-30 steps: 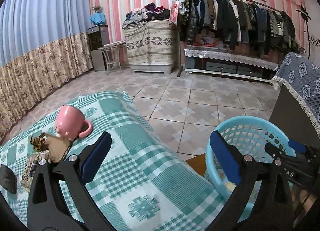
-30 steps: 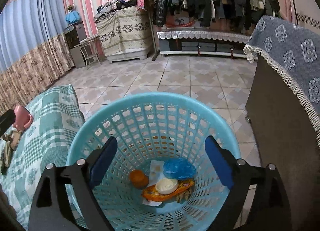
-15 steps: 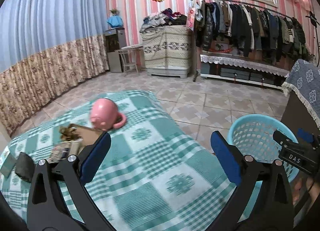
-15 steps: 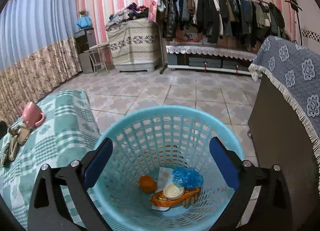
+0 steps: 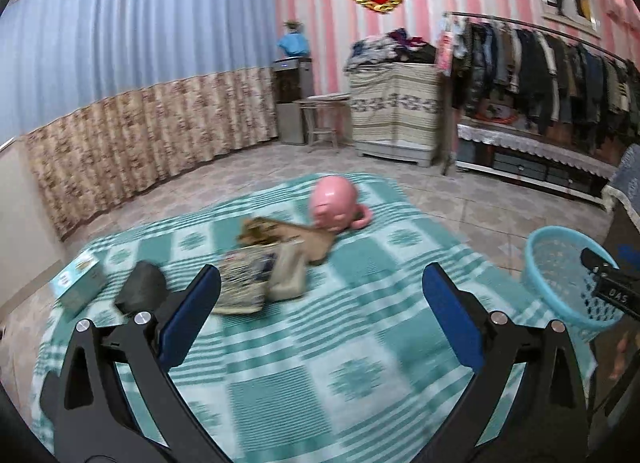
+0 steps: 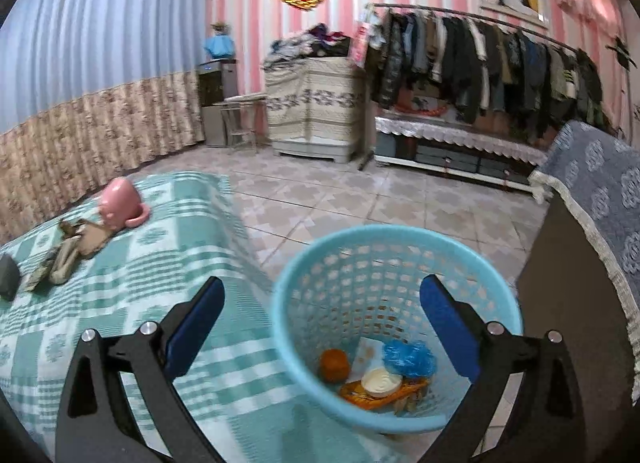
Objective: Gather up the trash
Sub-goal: 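Open the right tool to drop the blue bag into the basket, then move both tools back over the bed toward the black bag, then grasp the black plastic bag with the left tool while the right tool approaches the snack package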
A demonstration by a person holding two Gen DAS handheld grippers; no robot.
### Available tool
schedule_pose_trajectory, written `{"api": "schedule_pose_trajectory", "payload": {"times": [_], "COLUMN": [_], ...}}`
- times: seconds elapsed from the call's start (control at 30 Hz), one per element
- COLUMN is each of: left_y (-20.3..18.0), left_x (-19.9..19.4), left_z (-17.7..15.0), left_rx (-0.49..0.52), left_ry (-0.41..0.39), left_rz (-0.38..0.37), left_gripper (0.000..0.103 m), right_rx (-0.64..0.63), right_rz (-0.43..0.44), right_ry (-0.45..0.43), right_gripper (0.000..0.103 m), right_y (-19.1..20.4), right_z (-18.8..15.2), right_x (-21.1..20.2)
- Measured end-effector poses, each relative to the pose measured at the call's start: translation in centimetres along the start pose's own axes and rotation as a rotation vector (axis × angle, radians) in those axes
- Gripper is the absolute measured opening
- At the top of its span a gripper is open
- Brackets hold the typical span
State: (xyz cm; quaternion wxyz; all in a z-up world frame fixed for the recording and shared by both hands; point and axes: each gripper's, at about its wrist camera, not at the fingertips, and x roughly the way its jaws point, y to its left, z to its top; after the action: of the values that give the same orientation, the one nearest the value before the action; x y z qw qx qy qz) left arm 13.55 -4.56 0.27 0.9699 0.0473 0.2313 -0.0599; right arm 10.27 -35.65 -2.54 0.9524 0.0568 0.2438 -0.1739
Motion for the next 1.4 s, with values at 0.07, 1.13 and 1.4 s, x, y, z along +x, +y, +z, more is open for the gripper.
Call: {"api": "schedule_pose_trajectory", "payload": {"times": [0.07, 1.13, 1.4], "left_y": [2.3, 21.8, 22.0], "left_x": [0.0, 15.3, 14.0], "left_z": [-0.5, -3.8, -3.8], "left_rx": [-0.028, -0.257, -0.258], "left_ry": [0.014, 0.346, 0.334], "left_rz": [0.023, 0.136, 0.096], "left_gripper": [0.098, 0.09, 0.082], "right_rx": [-0.013, -0.22, -0.263], "right_rz": [0.035, 0.265, 0.289], "right_ry": [0.006, 0.183, 0.221], "right_gripper": [0.096, 0.096, 0.096], "right_y": [1.2, 22.5, 25.7], "right_z": [0.0, -0.4, -1.0], "right_x": [0.0, 5.8, 5.3]}}
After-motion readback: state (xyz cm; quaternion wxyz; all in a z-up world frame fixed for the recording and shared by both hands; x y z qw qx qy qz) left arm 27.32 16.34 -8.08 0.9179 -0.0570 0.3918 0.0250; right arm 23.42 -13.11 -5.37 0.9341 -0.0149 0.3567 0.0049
